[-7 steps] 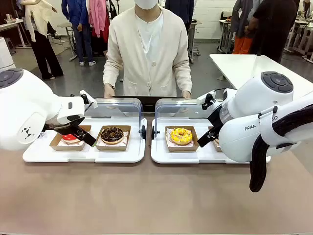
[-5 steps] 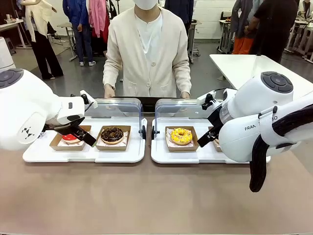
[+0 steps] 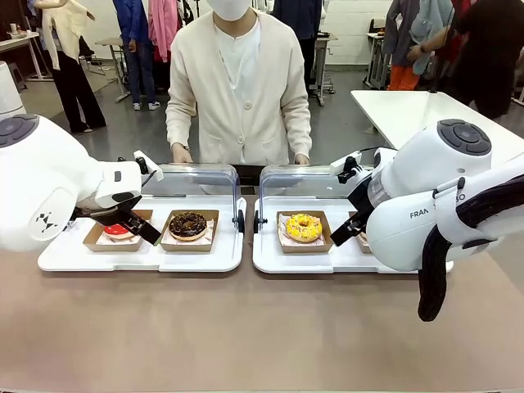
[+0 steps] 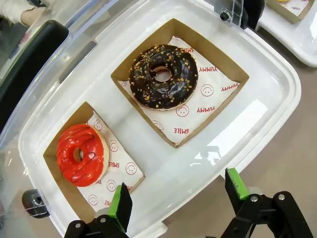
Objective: Provide the desired donut to the person.
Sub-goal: Pick up and lift the Paper togo box containing the Donut pointed at by the person.
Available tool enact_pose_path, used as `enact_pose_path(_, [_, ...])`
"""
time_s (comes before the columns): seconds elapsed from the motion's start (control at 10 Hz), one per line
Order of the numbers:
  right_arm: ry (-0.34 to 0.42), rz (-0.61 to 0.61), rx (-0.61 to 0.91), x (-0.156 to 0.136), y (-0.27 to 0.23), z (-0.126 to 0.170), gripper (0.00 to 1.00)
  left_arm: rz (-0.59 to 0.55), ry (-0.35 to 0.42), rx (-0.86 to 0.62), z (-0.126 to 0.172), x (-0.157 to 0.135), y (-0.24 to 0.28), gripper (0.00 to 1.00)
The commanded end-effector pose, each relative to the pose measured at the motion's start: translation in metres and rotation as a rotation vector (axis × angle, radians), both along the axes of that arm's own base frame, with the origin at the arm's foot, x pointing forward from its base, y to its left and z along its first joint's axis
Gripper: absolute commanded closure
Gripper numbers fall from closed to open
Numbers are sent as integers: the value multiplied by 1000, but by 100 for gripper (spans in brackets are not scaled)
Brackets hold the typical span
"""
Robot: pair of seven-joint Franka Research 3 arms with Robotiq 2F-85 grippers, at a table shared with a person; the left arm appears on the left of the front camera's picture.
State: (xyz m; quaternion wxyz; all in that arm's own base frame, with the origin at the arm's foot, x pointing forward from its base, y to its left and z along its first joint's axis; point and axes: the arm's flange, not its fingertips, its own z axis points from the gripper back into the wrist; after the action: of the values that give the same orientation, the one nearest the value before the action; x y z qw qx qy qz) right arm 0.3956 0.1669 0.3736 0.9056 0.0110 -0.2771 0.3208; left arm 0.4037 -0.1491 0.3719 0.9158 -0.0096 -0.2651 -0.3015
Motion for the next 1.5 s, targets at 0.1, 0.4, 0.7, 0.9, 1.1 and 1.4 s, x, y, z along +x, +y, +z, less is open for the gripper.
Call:
enact_pose_path(0.1, [0,0,0,0,0,0,0,0,0,0,0,0,0,0])
enact_pose_path(0.4, [0,0,0,0,0,0,0,0,0,0,0,0,0,0])
enact_pose_path(0.7, [0,0,0,0,0,0,0,0,0,0,0,0,0,0])
enact_pose_path(0.9, [0,0,0,0,0,0,0,0,0,0,0,0,0,0])
enact_pose_path(1.1, [0,0,0,0,0,0,0,0,0,0,0,0,0,0])
enact_pose_path(1.4, [0,0,0,0,0,0,0,0,0,0,0,0,0,0])
